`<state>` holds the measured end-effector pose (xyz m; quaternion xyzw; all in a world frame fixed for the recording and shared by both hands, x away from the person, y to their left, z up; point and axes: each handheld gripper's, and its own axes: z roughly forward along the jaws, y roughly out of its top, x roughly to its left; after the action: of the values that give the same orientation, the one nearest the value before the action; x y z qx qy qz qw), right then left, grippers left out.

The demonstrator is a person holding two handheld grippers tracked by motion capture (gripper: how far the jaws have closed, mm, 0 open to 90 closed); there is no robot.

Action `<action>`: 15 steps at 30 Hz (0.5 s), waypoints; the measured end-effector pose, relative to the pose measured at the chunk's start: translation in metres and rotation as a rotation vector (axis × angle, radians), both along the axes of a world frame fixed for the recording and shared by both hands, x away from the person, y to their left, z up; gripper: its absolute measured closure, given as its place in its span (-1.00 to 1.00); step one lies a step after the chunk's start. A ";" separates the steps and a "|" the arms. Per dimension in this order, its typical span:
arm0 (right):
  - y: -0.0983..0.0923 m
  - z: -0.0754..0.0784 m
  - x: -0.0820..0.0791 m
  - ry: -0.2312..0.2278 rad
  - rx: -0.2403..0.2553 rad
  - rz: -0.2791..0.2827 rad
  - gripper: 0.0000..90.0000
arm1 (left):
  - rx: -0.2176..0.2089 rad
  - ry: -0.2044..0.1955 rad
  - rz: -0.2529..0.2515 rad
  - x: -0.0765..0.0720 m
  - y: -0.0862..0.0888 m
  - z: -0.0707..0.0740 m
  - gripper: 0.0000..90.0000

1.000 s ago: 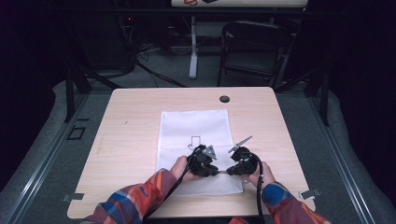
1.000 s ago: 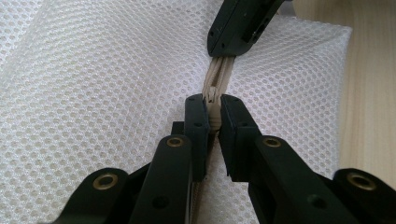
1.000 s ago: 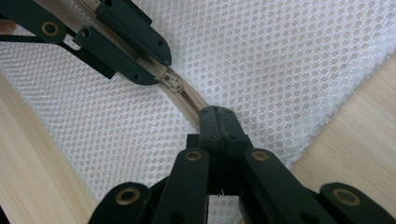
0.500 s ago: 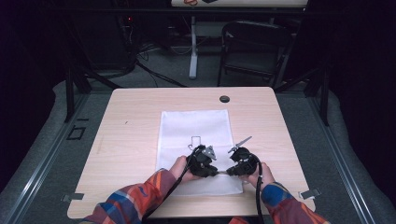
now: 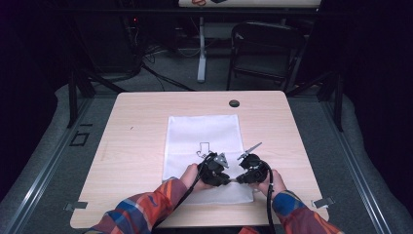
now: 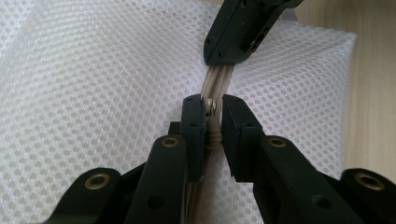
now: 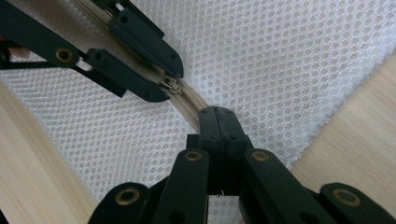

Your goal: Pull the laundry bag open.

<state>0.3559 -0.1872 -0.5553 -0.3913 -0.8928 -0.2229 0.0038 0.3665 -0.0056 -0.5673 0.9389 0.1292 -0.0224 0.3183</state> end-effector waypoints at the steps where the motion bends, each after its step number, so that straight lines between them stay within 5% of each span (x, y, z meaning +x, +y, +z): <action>1: 0.000 0.000 0.000 0.000 0.002 0.000 1.00 | 0.007 -0.010 0.005 0.000 -0.002 0.000 0.78; 15: -0.002 -0.002 0.000 0.003 0.024 -0.017 1.00 | 0.028 -0.019 0.014 -0.001 0.003 0.004 0.82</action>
<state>0.3561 -0.1891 -0.5569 -0.3993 -0.8866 -0.2331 0.0078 0.3657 -0.0027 -0.5636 0.9425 0.1329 -0.0097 0.3065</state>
